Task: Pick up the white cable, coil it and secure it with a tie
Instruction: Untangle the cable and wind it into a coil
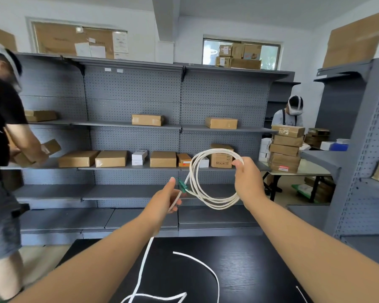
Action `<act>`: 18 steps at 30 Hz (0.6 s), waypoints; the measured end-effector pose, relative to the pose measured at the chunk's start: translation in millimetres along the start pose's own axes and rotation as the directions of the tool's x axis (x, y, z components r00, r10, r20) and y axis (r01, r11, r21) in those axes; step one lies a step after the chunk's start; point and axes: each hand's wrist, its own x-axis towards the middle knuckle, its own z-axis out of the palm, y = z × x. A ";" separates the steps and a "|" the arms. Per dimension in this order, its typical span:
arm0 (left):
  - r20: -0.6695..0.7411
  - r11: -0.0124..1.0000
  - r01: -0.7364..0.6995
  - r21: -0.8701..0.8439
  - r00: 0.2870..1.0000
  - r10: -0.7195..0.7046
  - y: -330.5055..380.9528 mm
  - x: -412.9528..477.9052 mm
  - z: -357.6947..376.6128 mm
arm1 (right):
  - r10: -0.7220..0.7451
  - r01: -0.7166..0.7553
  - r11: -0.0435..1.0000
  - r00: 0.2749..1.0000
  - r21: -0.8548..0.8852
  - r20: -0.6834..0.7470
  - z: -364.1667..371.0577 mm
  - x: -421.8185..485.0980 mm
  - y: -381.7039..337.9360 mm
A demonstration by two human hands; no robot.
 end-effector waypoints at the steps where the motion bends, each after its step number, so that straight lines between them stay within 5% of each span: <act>1: -0.003 1.000 -0.009 -0.016 1.000 0.009 3.5 -0.5 -1.3 | -0.002 0.002 1.000 1.000 0.000 -0.001 -0.6 0.1 0.9; 5: -0.030 0.996 -0.047 -0.077 0.999 0.045 14.3 0.0 -2.2 | 0.009 -0.008 1.000 1.000 0.022 -0.017 0.3 -0.9 1.2; 11: -0.080 0.972 -0.178 0.154 0.978 0.192 6.4 3.7 2.1 | 0.031 -0.030 0.999 0.999 0.028 -0.034 4.9 -2.3 -2.5; 18: -0.174 0.986 -0.168 0.003 0.971 0.166 7.5 5.2 23.1 | 0.070 -0.063 0.992 0.996 0.109 -0.063 13.8 -10.2 -6.7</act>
